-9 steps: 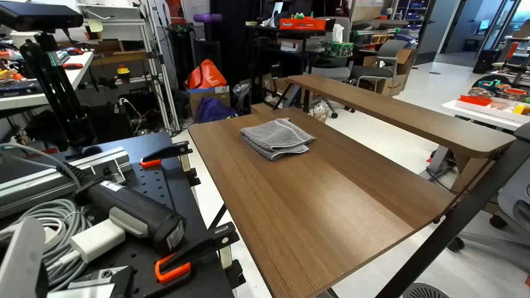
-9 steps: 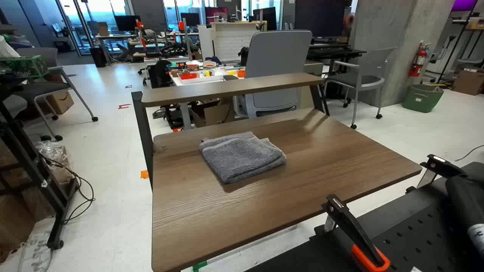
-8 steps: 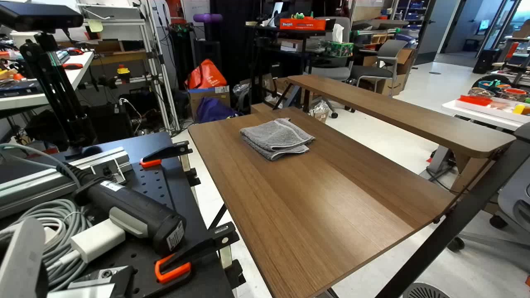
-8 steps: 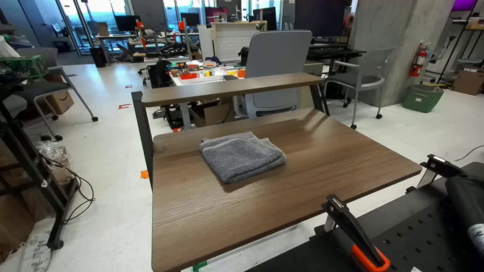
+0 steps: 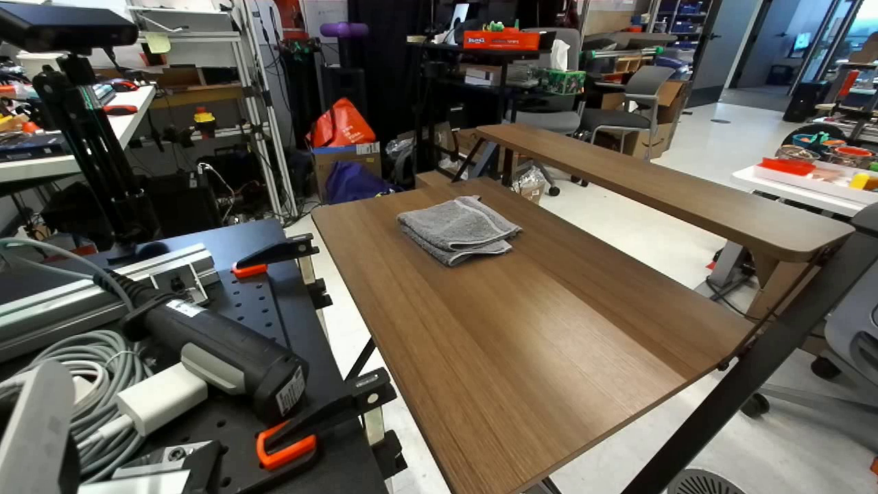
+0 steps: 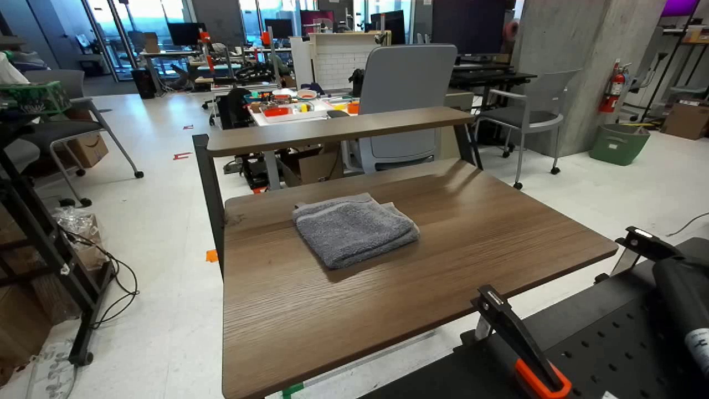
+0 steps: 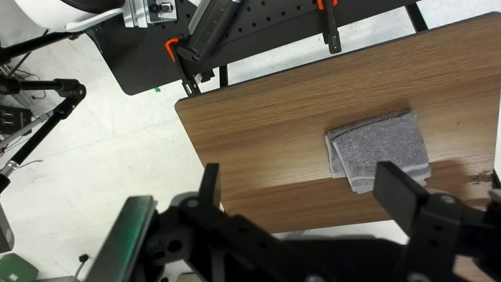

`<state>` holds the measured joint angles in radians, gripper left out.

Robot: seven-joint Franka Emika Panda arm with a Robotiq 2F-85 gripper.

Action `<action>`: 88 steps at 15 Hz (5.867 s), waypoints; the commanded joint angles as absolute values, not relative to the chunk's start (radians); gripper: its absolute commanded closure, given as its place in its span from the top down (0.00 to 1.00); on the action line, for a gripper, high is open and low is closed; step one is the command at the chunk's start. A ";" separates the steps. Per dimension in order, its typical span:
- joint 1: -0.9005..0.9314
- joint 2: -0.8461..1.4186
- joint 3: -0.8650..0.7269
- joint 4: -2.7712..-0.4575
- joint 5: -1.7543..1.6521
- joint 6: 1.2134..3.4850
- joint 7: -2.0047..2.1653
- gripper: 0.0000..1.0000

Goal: Move the towel to the right

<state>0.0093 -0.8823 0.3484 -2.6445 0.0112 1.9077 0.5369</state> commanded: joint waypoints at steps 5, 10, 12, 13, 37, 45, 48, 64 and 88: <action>0.015 -0.880 0.344 -2.643 0.007 1.906 0.540 1.00; 0.015 -0.880 0.344 -2.643 0.007 1.906 0.540 1.00; 0.015 -0.880 0.344 -2.643 0.007 1.906 0.540 1.00; 0.015 -0.880 0.344 -2.643 0.007 1.906 0.540 1.00; 0.015 -0.880 0.344 -2.643 0.007 1.906 0.540 1.00; 0.015 -0.880 0.344 -2.643 0.007 1.906 0.540 1.00; 0.015 -0.880 0.344 -2.643 0.007 1.906 0.540 1.00; -0.010 -0.850 0.351 -2.633 0.003 1.936 0.572 1.00; 0.071 0.306 0.186 -2.234 -0.284 2.590 1.151 1.00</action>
